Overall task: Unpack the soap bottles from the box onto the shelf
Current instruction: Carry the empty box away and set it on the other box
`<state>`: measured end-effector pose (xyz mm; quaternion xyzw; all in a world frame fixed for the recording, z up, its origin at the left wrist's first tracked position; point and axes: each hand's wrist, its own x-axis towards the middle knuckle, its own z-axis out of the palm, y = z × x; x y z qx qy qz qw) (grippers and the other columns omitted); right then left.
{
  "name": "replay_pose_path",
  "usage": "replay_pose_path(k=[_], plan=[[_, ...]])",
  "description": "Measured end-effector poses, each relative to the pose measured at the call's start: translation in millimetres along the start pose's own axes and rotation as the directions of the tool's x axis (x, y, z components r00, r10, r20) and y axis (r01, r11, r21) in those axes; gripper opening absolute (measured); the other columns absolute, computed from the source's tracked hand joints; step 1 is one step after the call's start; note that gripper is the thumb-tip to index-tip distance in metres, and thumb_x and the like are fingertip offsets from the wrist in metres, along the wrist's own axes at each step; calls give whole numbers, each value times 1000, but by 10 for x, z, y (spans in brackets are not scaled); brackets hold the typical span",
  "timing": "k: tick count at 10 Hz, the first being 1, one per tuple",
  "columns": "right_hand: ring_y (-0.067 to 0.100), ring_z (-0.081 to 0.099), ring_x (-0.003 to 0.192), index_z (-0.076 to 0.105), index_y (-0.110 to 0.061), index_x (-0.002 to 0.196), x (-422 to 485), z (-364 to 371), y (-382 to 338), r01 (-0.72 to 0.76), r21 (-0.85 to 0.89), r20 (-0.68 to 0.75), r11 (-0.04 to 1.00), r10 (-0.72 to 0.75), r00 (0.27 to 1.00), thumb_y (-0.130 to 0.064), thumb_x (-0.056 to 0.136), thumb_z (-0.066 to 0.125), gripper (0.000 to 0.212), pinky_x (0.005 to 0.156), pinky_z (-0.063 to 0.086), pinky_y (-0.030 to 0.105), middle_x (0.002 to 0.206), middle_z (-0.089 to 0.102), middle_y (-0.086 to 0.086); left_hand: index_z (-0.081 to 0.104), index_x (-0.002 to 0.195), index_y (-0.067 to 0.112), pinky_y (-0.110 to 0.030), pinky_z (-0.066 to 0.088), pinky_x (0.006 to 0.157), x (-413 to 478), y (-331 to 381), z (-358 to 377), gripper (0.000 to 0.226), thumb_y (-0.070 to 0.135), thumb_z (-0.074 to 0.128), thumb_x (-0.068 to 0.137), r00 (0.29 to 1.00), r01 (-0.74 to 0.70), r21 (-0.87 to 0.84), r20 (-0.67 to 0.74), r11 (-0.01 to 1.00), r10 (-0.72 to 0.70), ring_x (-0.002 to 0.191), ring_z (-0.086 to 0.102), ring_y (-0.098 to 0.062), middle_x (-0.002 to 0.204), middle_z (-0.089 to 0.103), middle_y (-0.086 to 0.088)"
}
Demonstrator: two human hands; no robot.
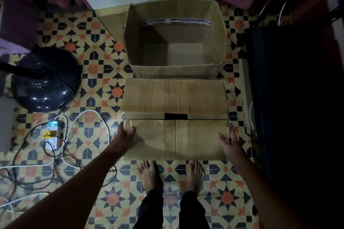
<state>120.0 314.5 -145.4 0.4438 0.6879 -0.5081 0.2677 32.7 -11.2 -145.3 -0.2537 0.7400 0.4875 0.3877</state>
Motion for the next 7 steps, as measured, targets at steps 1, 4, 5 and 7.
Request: replay_pose_path(k=[1,4,5,7], plan=[[30,31,143,19,-26,156,-62,-15,20,-1,3,9,1000,1,1000,-37,103,42,58,114,25,41,158,30,9,25,146,24,-45,50,92,-32,-72,-32,48,31,43,102,999,-28,-21,29,999,28,112,53,-23,131,48,-9],[27,25,146,16,-24,156,-128,-42,-10,-9,31,23,999,8,1000,-41,105,30,56,116,19,41,160,25,7,25,147,22,-29,49,81,-73,-123,-94,47,30,39,102,992,-64,-106,99,992,74,109,52,-12,133,45,-4],[25,23,147,14,-26,157,-133,-77,16,5,73,39,997,-8,999,-44,104,29,57,117,18,41,161,23,4,31,142,20,-26,49,76,-96,-124,-97,45,29,43,100,992,-71,-106,100,992,82,110,54,-14,130,48,-4],[26,29,145,12,-27,157,-274,-184,233,-12,118,52,993,5,999,-48,94,56,80,111,27,40,161,24,4,40,133,27,-32,51,87,-213,-300,-191,82,61,77,68,992,-74,4,103,997,73,126,49,-27,130,50,-1]])
